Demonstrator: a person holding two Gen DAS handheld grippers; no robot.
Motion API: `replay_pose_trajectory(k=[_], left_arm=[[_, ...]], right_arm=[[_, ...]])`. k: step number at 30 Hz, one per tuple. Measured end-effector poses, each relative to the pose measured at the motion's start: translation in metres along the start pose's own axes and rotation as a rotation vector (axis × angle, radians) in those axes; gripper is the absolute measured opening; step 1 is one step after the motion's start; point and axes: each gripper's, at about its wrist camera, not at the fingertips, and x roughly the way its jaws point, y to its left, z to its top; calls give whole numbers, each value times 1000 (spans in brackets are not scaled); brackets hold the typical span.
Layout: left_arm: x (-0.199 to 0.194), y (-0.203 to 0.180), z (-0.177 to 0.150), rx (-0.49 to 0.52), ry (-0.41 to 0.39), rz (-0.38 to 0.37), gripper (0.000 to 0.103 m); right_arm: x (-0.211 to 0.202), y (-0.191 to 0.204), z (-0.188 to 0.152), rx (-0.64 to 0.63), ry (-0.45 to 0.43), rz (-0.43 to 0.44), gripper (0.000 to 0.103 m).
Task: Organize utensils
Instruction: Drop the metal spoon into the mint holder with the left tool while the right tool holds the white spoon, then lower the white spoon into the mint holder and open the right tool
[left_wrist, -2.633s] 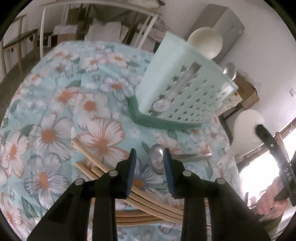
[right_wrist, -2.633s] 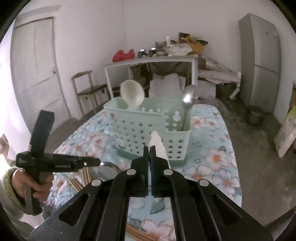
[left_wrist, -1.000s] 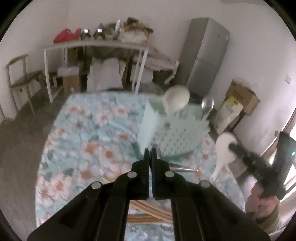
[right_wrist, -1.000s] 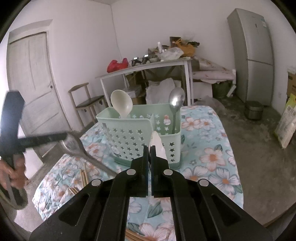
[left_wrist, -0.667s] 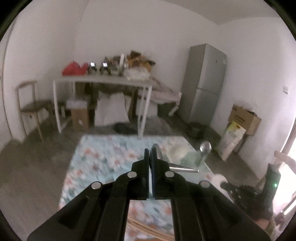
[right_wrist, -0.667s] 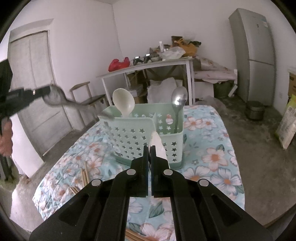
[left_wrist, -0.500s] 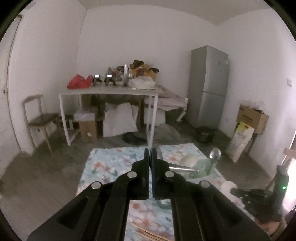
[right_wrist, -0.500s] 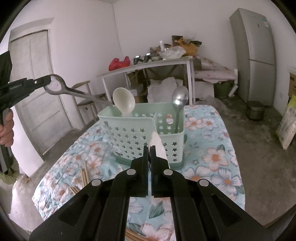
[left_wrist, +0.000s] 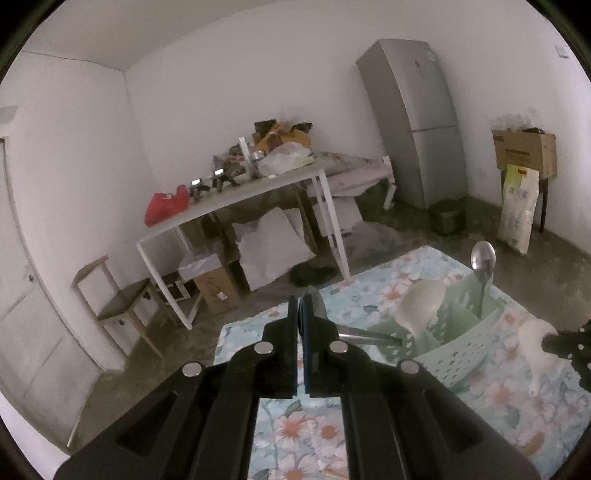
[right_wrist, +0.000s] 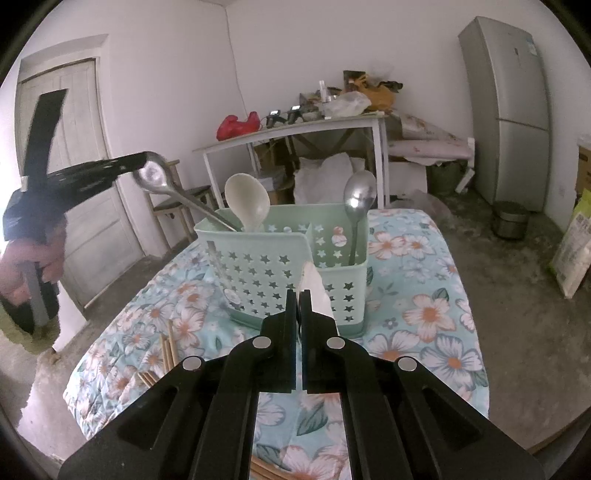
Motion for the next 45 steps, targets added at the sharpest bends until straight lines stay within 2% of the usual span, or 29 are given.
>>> replay_pose_trajectory(k=[7,12,14,17,23,28,36,41,45], left_arm=[[31,-13,6,-18,24,-59,5],[44,-15,8,-84,41,-138,8],[44,-13,10,-116,37,-167,15],[43,-6,11,-178,19,-208,21],[39,8,9,-253,17,-238,23],[33,20,-7,-330,44,-269,27],[25,32,-47,-388,128,-269,35],[15,35,-70,-421,172,-265,41],[6,39,-86,-446,195,-258,44]], right_arm=[[-1,-1,0,9,-2,-7,0],[1,-4,-1,12,-3,-6,0],[0,-5,-1,13,-4,-7,0],[0,-7,-1,17,-5,-10,0],[-4,-12,1,42,-18,-15,0],[-12,-20,8,66,-39,-3,0],[-39,-40,48,152,-147,124,0],[-56,-51,91,196,-264,270,0],[-57,-51,120,186,-326,341,0]])
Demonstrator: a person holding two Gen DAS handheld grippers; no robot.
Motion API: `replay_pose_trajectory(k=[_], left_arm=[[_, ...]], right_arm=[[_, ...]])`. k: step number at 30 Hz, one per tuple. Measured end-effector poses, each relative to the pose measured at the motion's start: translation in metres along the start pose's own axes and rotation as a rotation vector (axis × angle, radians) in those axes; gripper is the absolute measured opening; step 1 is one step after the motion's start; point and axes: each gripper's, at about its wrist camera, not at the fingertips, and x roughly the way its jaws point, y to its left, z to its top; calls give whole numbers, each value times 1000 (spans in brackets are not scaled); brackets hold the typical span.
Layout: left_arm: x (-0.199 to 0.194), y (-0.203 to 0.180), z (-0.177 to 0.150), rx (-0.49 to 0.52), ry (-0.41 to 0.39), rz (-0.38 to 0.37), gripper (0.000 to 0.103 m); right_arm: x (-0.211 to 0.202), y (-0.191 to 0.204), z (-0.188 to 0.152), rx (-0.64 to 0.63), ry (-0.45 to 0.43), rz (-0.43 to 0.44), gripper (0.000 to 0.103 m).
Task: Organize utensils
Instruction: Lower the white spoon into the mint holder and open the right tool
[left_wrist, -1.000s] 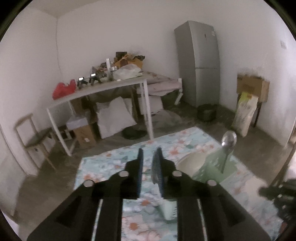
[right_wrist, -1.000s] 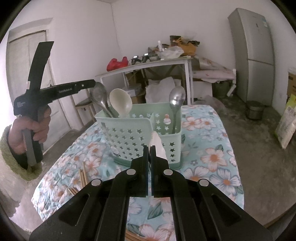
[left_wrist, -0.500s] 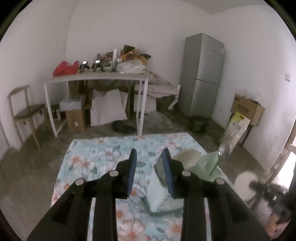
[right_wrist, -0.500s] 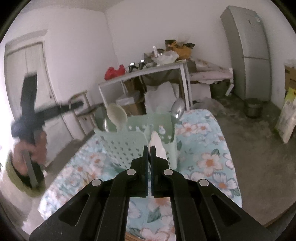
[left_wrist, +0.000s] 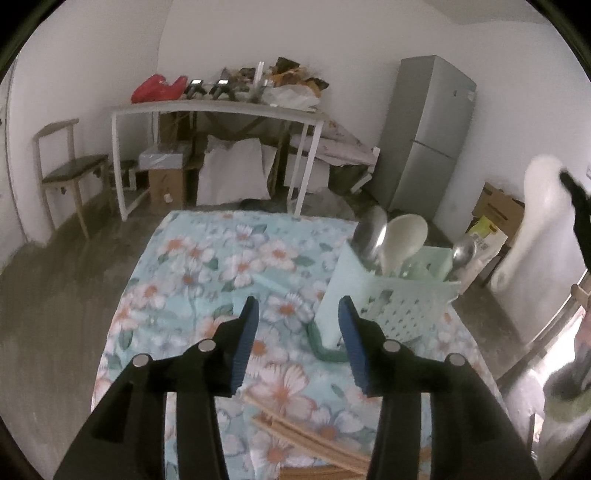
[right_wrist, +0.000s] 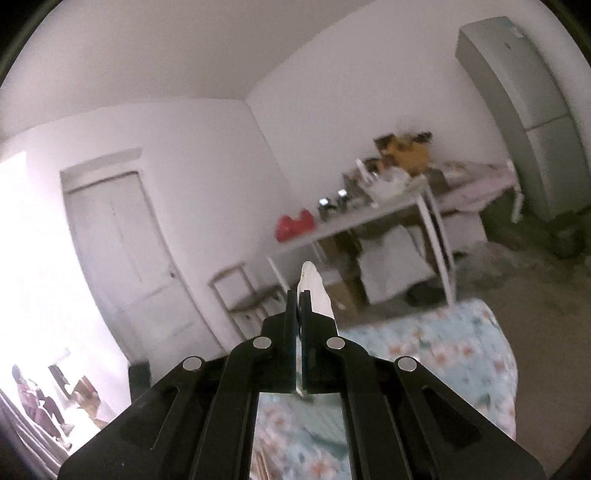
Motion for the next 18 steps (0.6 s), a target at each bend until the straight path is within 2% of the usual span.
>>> replay_pose_trajectory(k=[6,16,18], left_arm=[[-7,5,-13,-23,18,8,49],[-9,11,-21,-41,36,12,52],[-9,11,-22,-42,37,11,52]], right_arm=[[39,-6,4,-11,40,12,0],[107,-40,-38,-11,250,-66,1],[113,-40,-45,-33,286,-98,7]])
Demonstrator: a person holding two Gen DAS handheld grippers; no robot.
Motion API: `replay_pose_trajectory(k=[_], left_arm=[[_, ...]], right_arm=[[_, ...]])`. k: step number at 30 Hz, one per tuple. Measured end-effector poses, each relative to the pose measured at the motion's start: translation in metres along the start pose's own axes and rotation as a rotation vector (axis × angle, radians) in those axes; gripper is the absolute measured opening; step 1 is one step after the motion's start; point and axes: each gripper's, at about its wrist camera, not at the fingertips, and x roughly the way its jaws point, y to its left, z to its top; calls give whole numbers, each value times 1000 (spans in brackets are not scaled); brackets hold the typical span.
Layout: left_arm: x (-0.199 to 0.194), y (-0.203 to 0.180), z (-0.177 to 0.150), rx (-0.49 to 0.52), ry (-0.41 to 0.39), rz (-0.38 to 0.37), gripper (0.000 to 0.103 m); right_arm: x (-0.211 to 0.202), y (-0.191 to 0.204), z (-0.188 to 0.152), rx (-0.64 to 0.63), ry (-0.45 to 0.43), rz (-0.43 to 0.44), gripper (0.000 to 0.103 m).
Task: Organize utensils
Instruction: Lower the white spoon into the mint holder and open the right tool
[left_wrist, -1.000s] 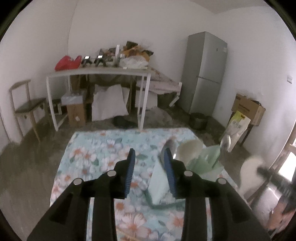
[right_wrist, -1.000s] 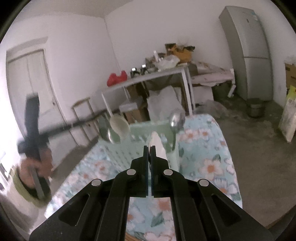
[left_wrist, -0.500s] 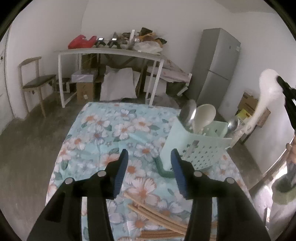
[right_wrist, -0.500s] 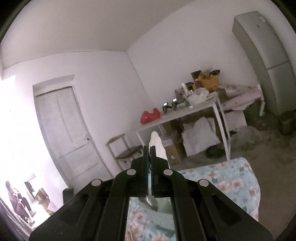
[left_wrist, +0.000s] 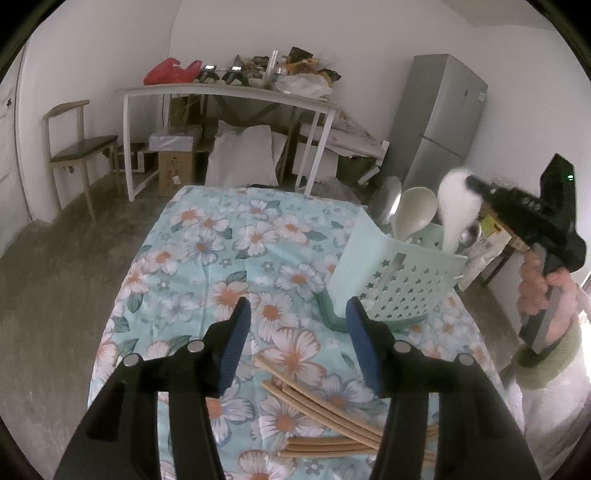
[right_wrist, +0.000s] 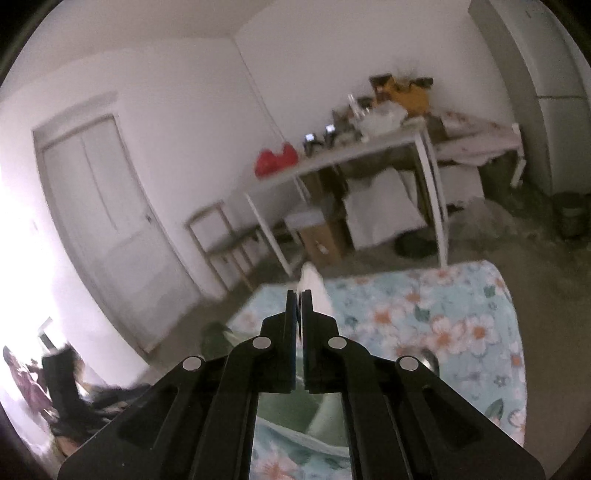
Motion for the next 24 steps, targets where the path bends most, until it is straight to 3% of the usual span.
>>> replay_pose_trajectory(k=[2,6,16,24], left_arm=[[0,0,0,1,-2,0,53],[1,0,-2,0,3,-1,53],[3,-1,-1,-3,10,-4,55],[6,1,-3,-10,17,-6,58]], right_arm=[[4,5,-3,-48,18,-38,11],[-3,17,0,-115,-18,-86,34],[-47,19,13,-96,-154,-83,41],[-80,40,-26,-72,-154,-53,52]])
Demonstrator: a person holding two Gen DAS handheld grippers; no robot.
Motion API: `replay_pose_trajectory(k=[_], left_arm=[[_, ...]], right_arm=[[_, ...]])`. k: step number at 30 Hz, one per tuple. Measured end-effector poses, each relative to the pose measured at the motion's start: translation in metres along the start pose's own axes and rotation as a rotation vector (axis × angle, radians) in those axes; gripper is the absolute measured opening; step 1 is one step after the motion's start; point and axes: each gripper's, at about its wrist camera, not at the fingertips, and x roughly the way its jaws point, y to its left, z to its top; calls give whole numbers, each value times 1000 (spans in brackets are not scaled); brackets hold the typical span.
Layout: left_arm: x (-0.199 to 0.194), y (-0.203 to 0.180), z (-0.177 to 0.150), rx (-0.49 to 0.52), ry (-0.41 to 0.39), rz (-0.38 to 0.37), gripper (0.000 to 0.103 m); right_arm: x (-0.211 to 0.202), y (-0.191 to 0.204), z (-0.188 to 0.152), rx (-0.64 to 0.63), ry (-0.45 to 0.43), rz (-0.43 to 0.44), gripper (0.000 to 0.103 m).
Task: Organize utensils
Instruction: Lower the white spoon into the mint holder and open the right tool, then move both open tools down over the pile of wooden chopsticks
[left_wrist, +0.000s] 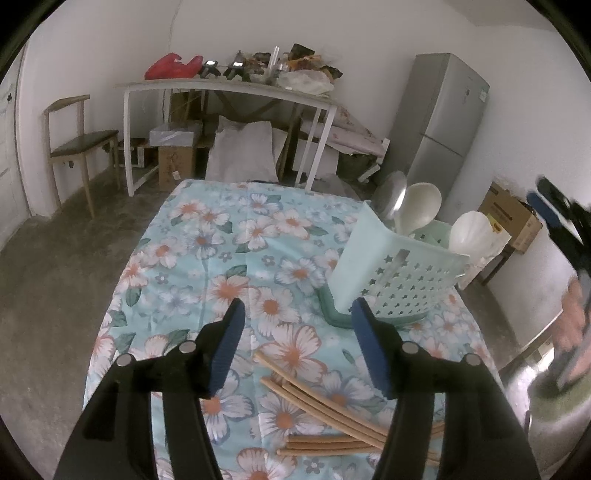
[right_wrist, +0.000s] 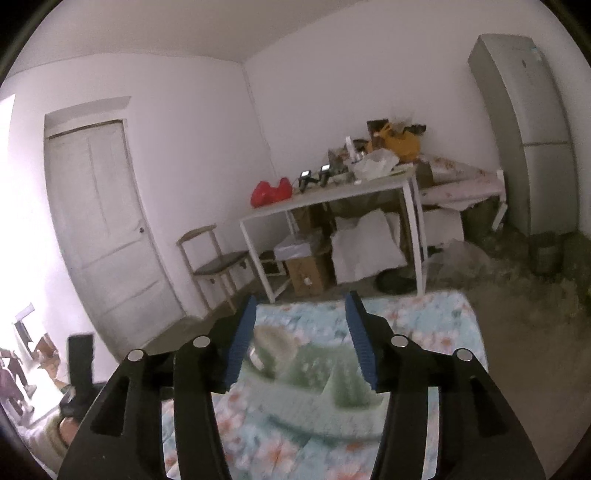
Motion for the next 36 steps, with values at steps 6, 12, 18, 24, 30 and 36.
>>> replay_pose_trajectory(k=[6,12,18,24,30,36], left_arm=[[2,-2,-6,2,24,-5,60],[2,-6,-13,-1,44,-3,63],[4,-7,-20,-13,73,11,63],[10,-9,-30,-19,114,25,65],[17,-12,-41,-3,155,44,67],[24,-14,-50,-6,197,59,69]], right_arm=[[5,15,-47,29,159,19,59],[25,17,-91,67,336,1,62],[44,16,-124,68,491,-84,63],[53,15,-143,66,575,-142,68],[55,15,-148,51,605,-150,76],[60,17,-152,45,629,-157,77]])
